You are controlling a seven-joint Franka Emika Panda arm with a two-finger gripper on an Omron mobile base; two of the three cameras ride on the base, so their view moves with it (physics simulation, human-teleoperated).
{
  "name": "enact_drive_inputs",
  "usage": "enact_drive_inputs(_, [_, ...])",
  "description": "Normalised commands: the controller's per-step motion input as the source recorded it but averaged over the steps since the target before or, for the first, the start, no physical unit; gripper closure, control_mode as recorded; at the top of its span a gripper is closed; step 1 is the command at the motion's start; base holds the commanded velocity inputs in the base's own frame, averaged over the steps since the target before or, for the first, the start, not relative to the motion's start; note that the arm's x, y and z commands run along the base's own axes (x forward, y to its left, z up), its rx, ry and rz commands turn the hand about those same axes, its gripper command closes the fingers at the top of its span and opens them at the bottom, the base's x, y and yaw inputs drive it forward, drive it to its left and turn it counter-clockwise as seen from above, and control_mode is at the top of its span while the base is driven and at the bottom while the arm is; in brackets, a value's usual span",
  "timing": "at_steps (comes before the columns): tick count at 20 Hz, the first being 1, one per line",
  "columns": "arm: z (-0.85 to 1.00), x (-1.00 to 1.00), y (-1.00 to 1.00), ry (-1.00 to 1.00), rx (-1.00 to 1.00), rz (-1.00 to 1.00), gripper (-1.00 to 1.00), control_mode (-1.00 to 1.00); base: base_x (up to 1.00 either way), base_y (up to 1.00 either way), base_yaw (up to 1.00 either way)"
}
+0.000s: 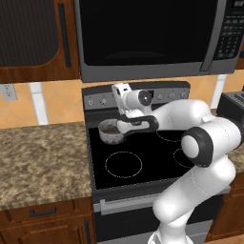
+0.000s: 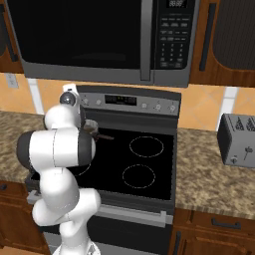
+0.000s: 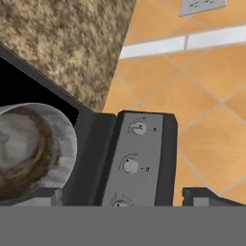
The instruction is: Turn off the rear left burner of the stove.
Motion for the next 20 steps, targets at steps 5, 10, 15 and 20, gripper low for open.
enact_drive_inputs(5, [0.00, 0.00, 0.11, 0.00, -0.06, 0.00, -1.00, -1.00, 0.00, 0.00, 0.00])
enact_drive_inputs(10, [0.00, 0.00, 0.10, 0.00, -0.04, 0.00, -1.00, -1.00, 0.00, 0.00, 0.00])
enact_drive_inputs(15, [0.01, 0.00, 0.06, 0.00, -0.03, 0.00, -1.00, -1.00, 0.00, 0.00, 0.00])
enact_drive_inputs(20, [0.01, 0.01, 0.00, 0.00, -0.01, 0.00, -1.00, -1.00, 0.00, 0.00, 0.00])
